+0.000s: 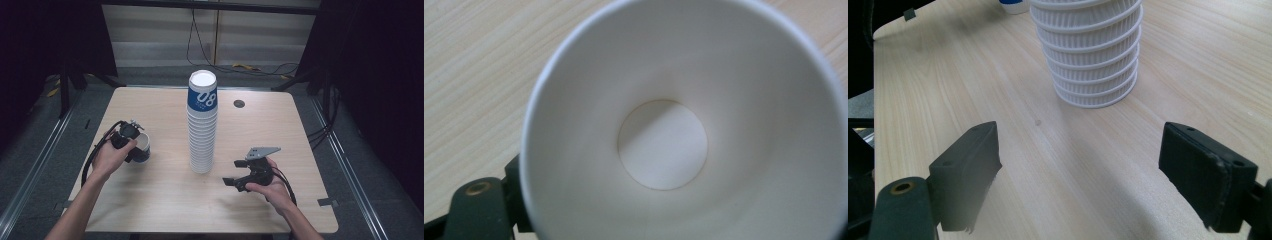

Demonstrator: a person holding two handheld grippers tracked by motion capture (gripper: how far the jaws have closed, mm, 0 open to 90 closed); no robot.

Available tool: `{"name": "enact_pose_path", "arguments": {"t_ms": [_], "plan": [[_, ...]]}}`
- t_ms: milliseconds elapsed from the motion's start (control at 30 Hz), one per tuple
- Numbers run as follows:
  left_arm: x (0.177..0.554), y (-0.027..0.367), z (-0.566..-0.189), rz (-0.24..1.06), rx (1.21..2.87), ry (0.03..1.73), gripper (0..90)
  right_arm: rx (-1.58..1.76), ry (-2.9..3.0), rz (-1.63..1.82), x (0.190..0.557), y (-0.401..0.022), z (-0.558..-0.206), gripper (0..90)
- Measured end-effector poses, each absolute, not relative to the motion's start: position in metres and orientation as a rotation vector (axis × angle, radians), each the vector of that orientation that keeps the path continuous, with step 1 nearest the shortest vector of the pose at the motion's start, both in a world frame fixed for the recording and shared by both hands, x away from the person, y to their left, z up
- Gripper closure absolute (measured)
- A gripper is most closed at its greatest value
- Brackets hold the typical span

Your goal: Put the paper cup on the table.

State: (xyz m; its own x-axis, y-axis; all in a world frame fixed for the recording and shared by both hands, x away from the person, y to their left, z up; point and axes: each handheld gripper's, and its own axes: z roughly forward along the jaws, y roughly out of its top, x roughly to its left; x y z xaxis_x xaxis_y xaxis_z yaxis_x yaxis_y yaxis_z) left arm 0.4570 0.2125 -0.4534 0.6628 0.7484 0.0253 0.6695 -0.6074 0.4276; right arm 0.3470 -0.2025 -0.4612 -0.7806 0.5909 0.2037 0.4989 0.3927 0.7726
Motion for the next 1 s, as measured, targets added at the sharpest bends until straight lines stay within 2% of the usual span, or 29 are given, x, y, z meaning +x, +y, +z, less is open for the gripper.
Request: {"name": "enact_pose_path", "arguments": {"t_ms": [400, 733, 1000], "plan": [[0.441, 0.232, -0.467, 0.283, 2.349, 1.133, 16.3, 0.999, 2.531, 1.359, 0.347, -0.203, -0.461, 16.7], [0.417, 0.241, -0.461, 0.344, 2.253, 1.121, 15.9, 1.007, 2.514, 1.365, 0.347, -0.205, -0.46, 16.7], [0.398, 0.251, -0.462, 0.336, 2.188, 1.105, 16.0, 1.02, 2.49, 1.367, 0.346, -0.207, -0.459, 17.1]]}}
